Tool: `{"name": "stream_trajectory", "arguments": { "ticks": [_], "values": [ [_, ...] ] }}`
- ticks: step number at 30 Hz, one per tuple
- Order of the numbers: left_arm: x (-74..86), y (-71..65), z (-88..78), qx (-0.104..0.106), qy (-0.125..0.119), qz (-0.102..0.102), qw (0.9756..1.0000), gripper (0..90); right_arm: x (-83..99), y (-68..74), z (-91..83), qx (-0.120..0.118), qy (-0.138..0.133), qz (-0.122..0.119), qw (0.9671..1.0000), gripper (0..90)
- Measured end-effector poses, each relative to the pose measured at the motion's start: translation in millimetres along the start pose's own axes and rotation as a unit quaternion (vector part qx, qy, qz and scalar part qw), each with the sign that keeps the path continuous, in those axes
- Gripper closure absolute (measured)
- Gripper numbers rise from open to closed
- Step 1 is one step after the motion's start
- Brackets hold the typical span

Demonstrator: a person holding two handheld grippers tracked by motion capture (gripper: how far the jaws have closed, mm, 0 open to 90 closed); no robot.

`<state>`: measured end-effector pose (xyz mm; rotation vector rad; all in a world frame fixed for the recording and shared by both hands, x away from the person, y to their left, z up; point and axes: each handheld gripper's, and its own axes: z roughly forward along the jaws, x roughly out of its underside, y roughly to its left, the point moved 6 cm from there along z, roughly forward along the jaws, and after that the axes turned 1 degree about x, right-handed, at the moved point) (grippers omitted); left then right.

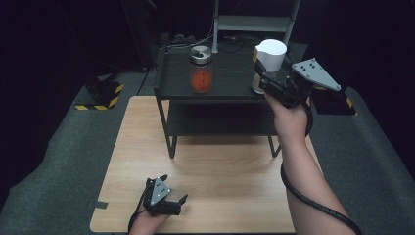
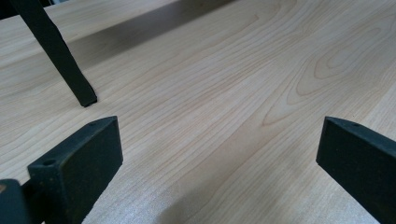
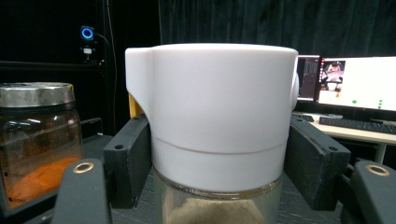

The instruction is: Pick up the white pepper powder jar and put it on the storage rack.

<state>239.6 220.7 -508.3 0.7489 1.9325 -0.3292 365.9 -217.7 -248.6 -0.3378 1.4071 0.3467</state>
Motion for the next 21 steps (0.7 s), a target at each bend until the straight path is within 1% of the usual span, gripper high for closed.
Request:
{"name": "stream_trajectory", "arguments": {
  "ticks": [4,9,17,21],
  "values": [
    [0.1,0.2,-0.1,0.001,-0.001,0.000,1.0000,0.7,0.9,-2.3,1.6,-0.001,-0.001,0.007,1.0000,29.3],
    [-0.1,0.1,0.0,0.001,0.000,0.002,1.0000,0.7,1.9,-2.2,0.5,-0.001,-0.002,0.008,1.0000,29.2],
    [-0.1,0.0,0.1,0.001,0.001,0.003,1.0000,0.7,-1.9,-2.6,0.1,-0.003,0.007,0.008,0.9999,28.6],
    [-0.2,0.1,0.2,0.002,0.001,0.003,1.0000,0.7,-4.3,-3.3,-1.5,-0.003,0.011,0.009,0.9999,24.1]
  ]
}}
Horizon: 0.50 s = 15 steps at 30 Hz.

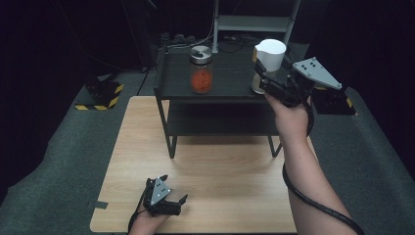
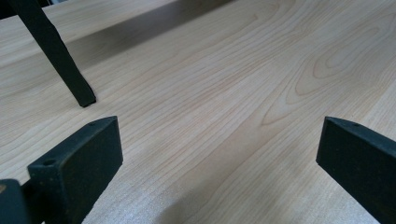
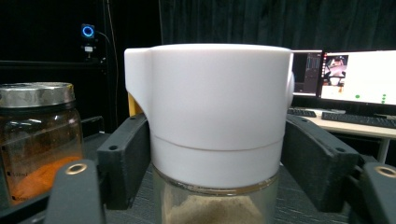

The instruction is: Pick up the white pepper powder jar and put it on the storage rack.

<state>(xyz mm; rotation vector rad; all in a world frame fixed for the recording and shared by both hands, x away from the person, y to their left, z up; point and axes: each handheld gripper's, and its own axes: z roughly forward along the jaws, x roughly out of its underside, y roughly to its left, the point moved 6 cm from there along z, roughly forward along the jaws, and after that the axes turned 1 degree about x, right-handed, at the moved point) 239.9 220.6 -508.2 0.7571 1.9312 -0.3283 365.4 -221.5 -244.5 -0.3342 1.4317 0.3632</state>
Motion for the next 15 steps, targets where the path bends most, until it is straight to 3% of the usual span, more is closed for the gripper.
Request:
{"name": "stream_trajectory", "arguments": {
  "ticks": [15],
  "values": [
    [0.1,-0.5,0.1,-0.001,-0.001,0.002,1.0000,0.7,-1.0,1.3,-11.3,-0.016,0.025,-0.008,0.9995,0.2]
  ]
}}
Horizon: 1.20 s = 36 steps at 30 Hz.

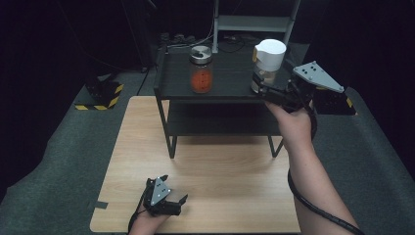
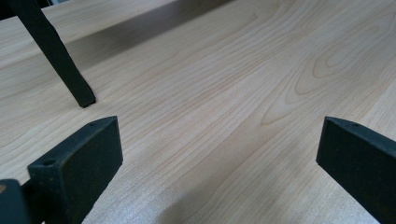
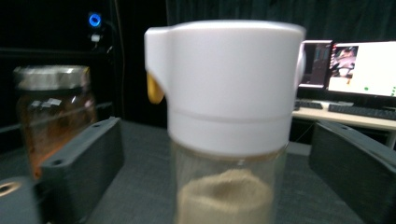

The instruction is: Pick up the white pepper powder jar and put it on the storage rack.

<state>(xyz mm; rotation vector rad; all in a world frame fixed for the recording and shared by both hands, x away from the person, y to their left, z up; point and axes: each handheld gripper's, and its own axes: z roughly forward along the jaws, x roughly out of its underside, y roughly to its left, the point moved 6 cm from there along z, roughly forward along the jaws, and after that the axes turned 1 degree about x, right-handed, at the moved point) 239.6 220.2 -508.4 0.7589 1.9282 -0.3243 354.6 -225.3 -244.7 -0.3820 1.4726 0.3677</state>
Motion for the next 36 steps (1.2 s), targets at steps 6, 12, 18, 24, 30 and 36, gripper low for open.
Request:
{"name": "stream_trajectory", "arguments": {
  "ticks": [6,12,18,24,30,36],
  "values": [
    [-0.1,0.2,-0.3,0.000,0.001,0.002,1.0000,0.7,3.0,1.7,-11.7,-0.004,0.001,-0.008,1.0000,0.0],
    [-0.3,-0.2,-0.2,-0.001,0.002,0.002,1.0000,0.7,5.8,5.2,-25.1,-0.014,-0.003,-0.014,0.9998,0.0],
    [-0.4,-0.6,-0.1,-0.002,0.002,0.003,1.0000,0.7,12.3,8.0,-37.5,-0.019,0.000,-0.013,0.9997,0.0],
    [-0.4,-0.8,-0.1,-0.004,0.002,0.002,1.0000,0.7,22.7,6.8,-47.8,-0.023,0.006,-0.019,0.9995,0.0],
    [-1.2,-2.2,0.9,-0.007,0.005,0.003,1.0000,0.7,35.5,7.8,-58.5,-0.034,0.011,-0.025,0.9990,0.0],
    [-0.6,-2.0,0.4,-0.008,0.002,0.001,1.0000,0.7,51.5,9.9,-70.7,-0.042,0.017,-0.032,0.9985,0.0]
  ]
}}
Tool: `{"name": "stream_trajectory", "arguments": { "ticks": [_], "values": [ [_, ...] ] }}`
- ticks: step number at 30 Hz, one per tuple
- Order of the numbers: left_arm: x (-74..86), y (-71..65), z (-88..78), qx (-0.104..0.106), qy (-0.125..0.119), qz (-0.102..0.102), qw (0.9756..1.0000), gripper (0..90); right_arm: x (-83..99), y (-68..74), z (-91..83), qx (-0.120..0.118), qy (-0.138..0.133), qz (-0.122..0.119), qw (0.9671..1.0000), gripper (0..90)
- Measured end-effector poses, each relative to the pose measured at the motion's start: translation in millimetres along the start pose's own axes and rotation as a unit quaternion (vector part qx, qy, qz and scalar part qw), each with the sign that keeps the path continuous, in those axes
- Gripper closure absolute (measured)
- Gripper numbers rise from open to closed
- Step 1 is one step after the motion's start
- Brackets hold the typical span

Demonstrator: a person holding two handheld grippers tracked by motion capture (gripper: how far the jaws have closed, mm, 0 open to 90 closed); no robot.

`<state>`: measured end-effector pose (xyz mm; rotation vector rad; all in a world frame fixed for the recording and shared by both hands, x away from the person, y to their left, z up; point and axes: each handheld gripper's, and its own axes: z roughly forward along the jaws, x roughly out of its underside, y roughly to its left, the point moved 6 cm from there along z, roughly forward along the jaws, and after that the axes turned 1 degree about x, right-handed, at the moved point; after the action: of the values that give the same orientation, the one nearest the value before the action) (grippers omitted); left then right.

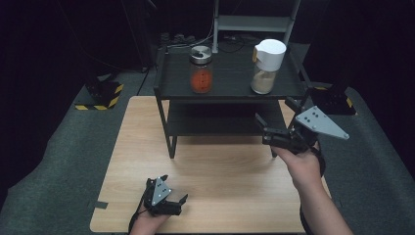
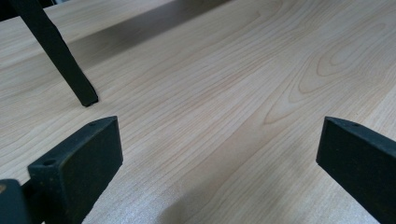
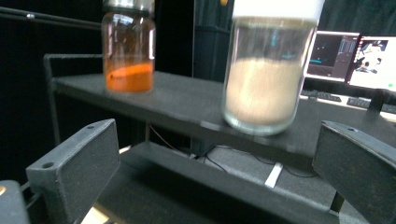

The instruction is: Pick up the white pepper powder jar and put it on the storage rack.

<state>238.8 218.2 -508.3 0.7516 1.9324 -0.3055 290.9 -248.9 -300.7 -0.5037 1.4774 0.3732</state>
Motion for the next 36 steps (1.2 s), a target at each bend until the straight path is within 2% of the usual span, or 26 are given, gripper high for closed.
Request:
{"name": "stream_trajectory", "arguments": {
  "ticks": [4,11,17,24,28,36],
  "values": [
    [0.7,0.2,-0.6,-0.002,-0.002,-0.004,1.0000,0.7,15.4,1.2,-8.7,-0.006,0.009,0.000,0.9999,0.0],
    [1.0,-0.7,-1.0,-0.001,-0.004,0.003,1.0000,0.7,47.3,5.4,-22.8,-0.012,0.029,-0.004,0.9995,0.0],
    [0.2,-0.1,-0.2,0.002,-0.001,0.003,1.0000,0.7,75.4,7.1,-29.3,-0.011,0.054,-0.012,0.9984,0.0],
    [-0.4,0.2,0.7,0.004,0.000,0.004,1.0000,0.7,103.7,7.8,-34.9,-0.009,0.074,-0.005,0.9972,0.0],
    [-0.5,0.1,0.9,0.004,0.000,0.005,1.0000,0.7,119.6,8.8,-36.6,-0.007,0.092,-0.012,0.9956,0.0],
    [0.1,-0.5,0.4,0.004,-0.002,0.005,1.0000,0.7,151.4,9.3,-41.7,-0.005,0.128,-0.007,0.9917,0.1]
  ]
}}
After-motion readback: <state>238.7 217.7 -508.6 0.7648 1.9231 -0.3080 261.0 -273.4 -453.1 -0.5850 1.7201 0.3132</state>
